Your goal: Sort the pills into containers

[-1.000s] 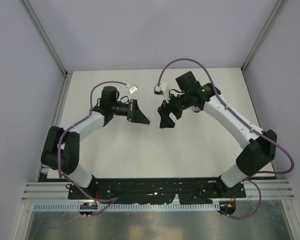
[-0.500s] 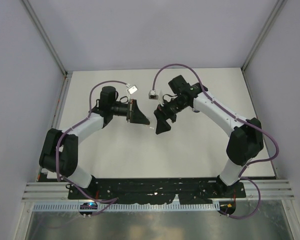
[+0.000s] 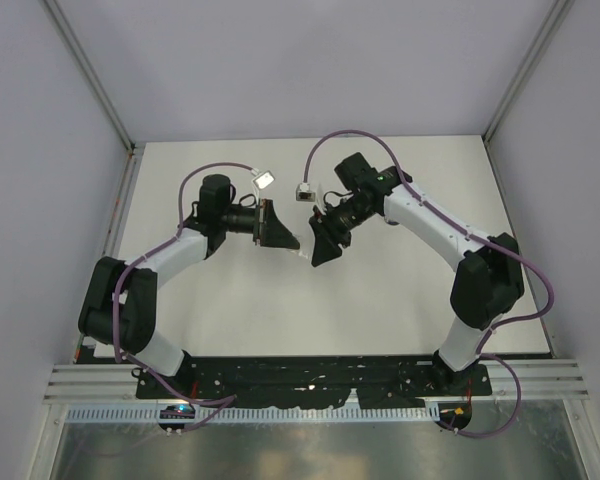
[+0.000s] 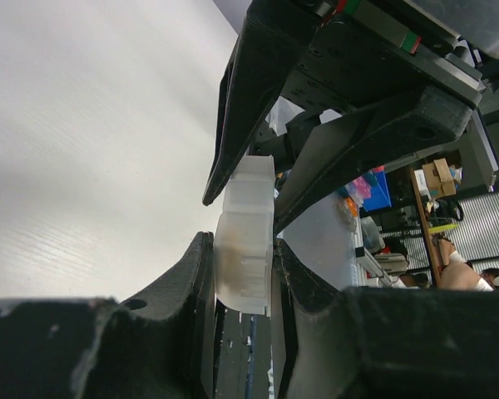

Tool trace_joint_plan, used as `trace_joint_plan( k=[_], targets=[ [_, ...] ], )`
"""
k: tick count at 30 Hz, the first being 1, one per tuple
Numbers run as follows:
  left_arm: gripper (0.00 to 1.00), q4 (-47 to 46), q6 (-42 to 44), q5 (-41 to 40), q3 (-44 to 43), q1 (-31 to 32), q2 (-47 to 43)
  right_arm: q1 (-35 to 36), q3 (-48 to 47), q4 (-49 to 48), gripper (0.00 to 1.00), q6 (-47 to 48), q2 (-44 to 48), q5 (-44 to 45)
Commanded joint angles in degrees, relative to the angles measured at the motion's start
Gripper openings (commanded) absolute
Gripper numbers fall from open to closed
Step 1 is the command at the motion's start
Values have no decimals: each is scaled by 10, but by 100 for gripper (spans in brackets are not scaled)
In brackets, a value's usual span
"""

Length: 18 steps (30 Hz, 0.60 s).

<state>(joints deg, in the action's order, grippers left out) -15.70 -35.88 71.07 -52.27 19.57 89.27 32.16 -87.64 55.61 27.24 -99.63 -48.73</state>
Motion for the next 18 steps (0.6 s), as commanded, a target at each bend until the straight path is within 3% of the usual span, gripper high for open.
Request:
trace_joint_plan(
  k=[1,2,4,7,11,18],
  targets=[
    [0,-33,-8,10,2,8,-4,1,-12,-9,26,4,0,-14],
    [0,-33,-8,10,2,8,-3,1,-12,-9,27,3,-1,-15],
    [0,-31,-4,11,3,8,-2,0,-14,-6,37,2,1,-17],
    [0,-24,4,10,2,8,-2,-3,-17,-1,65,1,5,-17],
    [0,4,31,1,0,8,-4,-11,-17,-2,84,-2,19,-10],
    [0,43,64,-30,-6,8,-8,-21,-16,-2,98,-4,57,18]
  ],
)
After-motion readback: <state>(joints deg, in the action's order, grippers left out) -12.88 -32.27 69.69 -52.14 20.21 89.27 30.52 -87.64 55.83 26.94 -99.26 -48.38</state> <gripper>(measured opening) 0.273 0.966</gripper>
